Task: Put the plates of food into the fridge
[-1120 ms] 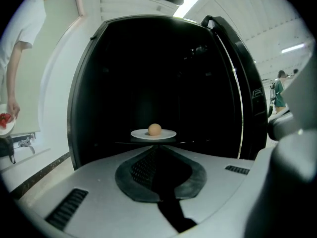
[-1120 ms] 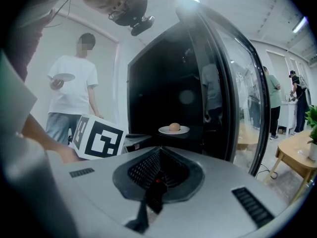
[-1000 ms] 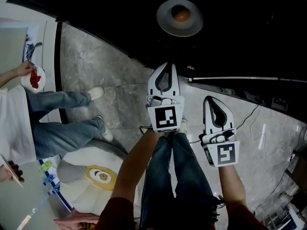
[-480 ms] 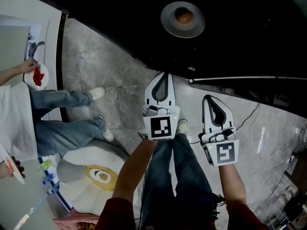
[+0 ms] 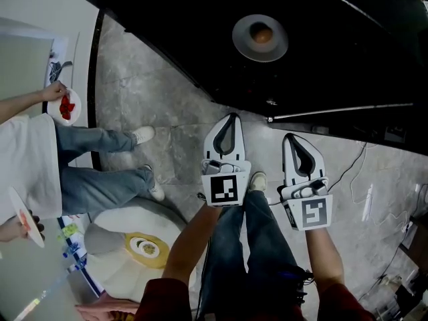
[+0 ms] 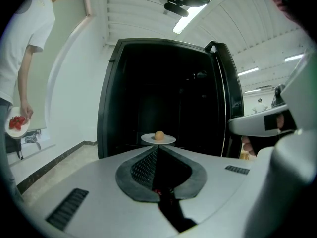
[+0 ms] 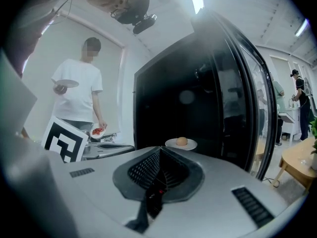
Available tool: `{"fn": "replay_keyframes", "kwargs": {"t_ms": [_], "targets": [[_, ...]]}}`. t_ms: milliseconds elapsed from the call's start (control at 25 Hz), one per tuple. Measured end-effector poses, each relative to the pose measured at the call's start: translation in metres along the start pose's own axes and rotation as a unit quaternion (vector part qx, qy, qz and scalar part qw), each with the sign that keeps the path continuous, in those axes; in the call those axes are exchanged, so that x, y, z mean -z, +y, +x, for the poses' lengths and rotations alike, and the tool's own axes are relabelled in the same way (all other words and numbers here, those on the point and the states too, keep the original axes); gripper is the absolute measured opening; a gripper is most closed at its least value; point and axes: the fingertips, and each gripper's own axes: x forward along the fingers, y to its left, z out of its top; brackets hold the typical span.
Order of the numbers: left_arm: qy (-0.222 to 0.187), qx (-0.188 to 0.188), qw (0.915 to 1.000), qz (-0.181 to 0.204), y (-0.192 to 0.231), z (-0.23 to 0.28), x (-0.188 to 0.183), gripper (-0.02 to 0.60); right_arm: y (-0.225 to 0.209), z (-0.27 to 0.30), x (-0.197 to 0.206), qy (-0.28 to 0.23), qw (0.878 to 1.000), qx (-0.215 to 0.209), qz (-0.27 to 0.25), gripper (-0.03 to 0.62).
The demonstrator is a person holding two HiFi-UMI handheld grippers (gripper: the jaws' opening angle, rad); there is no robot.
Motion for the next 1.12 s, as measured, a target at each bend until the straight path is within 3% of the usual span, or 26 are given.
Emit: {"fn": "replay_keyframes", "kwargs": {"t_ms": [520,1120], "targets": [[0.004,-0.005,0.9999,-0.012,-0.002,-0.042,-0.033,0.006,0.001,-0.007,-0.04,-0.019,1.0,0.006,-0.018,0.011],[-0.021,-0.008,0.9997,-0.005,-0.001,-0.074,-0.11,0.006,-0.003,-0.025,-0.106,-0.047,0.998,0.035,-0.011,0.011]]}}
